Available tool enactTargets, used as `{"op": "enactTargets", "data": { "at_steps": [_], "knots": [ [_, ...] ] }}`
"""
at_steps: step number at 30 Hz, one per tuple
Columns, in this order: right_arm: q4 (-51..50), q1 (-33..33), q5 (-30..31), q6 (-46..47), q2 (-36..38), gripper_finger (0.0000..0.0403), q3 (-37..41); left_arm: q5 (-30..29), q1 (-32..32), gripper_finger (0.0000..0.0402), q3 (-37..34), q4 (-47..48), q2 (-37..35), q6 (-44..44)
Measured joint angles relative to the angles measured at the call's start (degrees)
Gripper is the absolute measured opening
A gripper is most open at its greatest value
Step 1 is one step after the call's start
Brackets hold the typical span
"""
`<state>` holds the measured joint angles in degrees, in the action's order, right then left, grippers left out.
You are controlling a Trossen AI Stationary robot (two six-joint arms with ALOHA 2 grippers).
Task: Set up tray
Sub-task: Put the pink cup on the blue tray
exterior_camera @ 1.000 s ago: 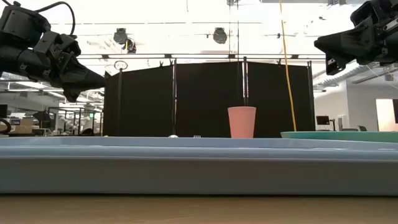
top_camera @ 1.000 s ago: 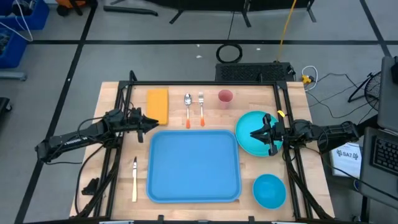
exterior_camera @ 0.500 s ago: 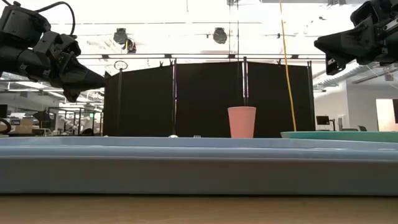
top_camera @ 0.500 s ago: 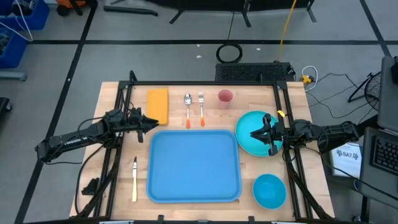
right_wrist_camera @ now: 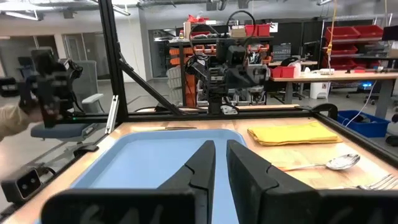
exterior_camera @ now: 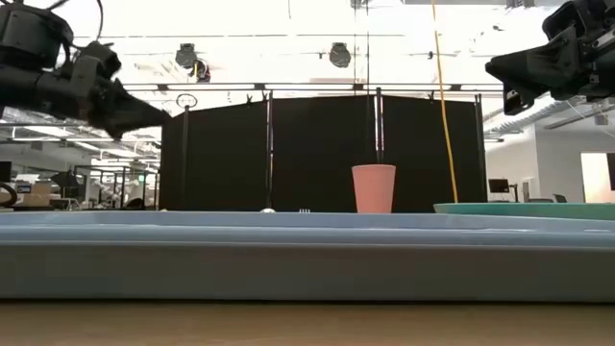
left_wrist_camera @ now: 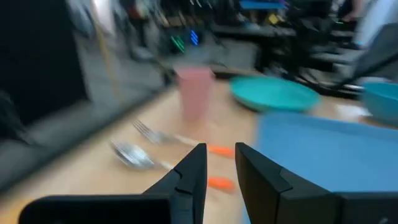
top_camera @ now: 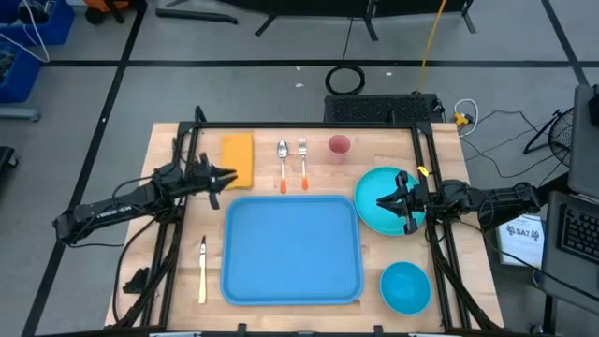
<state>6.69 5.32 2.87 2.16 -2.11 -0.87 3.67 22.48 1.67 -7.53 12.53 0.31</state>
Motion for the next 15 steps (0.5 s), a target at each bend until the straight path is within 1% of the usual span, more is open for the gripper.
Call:
{"op": "enactTargets", "data": {
  "at_steps": [3,6,8,12,15],
  "knots": [
    [0.01,0.00,0.00,-0.14,-0.02,0.0034,-0.01,-2.81,0.00,0.0088,0.02,-6.64,-0.02,0.24],
    [-0.01,0.00,0.00,-0.22,-0.01,0.0034,-0.01,-2.83,0.00,0.0088,0.02,-10.40,-0.02,-2.41],
    [-0.03,0.00,0.00,-0.23,0.00,0.0034,0.00,-2.86,0.00,0.0088,0.02,-12.29,-0.02,-1.93],
    [1.60,0.02,0.10,-0.24,-0.02,0.0034,-0.01,-3.56,0.00,0.0088,0.02,-12.80,-0.02,1.79],
    [5.08,0.00,0.20,-0.05,0.00,0.0034,0.01,-3.66,0.00,0.0088,0.02,-11.58,0.19,0.34]
  ]
}}
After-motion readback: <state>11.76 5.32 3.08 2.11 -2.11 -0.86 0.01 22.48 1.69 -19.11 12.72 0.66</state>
